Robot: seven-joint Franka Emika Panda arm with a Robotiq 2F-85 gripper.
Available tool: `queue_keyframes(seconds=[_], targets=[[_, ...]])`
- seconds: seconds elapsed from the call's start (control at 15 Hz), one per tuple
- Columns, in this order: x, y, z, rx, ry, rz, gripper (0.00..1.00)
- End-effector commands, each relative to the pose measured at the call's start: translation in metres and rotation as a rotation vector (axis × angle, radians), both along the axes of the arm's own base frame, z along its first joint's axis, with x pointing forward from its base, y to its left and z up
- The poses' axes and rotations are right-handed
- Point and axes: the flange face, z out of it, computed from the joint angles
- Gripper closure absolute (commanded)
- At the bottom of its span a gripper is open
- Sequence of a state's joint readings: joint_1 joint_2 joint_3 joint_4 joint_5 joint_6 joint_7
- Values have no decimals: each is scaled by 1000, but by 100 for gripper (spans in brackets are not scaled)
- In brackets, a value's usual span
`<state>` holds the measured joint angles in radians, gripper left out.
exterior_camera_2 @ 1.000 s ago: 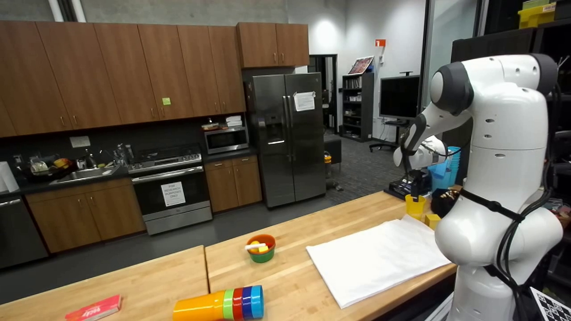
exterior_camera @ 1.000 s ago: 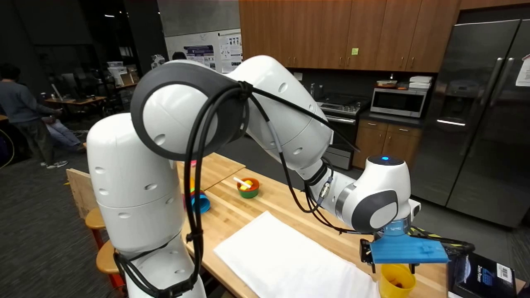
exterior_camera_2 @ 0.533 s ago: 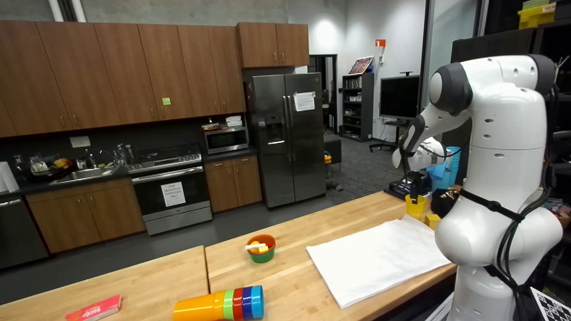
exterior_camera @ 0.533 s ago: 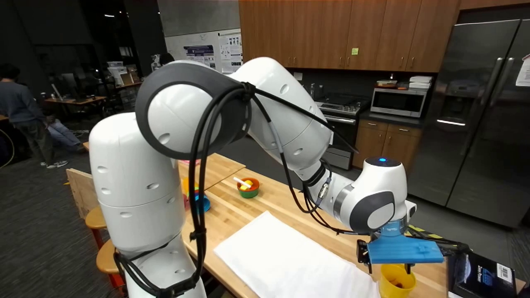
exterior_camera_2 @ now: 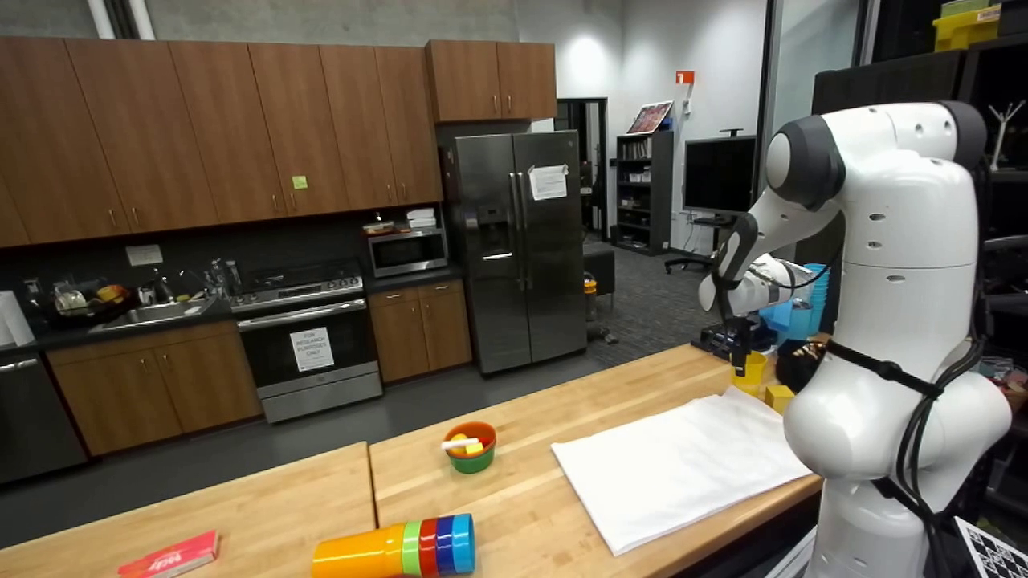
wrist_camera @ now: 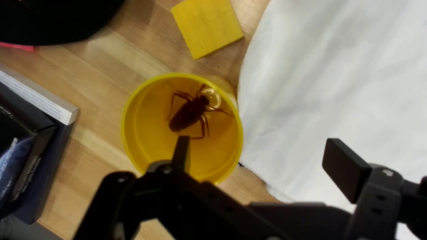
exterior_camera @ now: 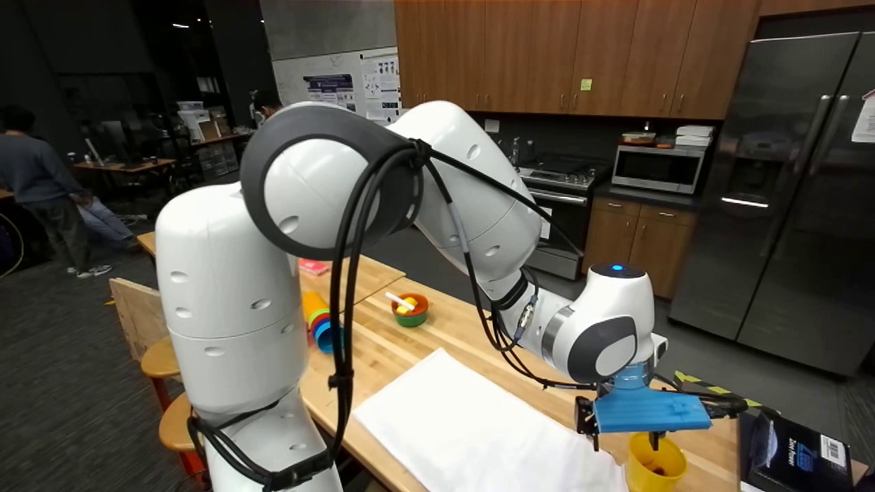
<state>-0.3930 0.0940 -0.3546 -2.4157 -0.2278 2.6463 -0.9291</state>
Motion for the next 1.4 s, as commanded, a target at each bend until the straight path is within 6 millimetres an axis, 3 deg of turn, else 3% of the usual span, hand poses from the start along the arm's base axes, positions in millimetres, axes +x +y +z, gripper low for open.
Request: queue_keyframes(seconds=[0.0,0.47,0.53,0.6,0.73,1.2,1.33], targets=[[5,-2,-9,-5,38,-8,0],[11,-8,-32,5,75,-67,0],[13,-10,-33,4,69,-76,25],[13,-11,-34,1,61,-86,25],[13,-12,-34,-4,52,-99,39],[16,-11,-27,-36,-4,-133,94],[16,-12,-22,-51,-37,-149,100]])
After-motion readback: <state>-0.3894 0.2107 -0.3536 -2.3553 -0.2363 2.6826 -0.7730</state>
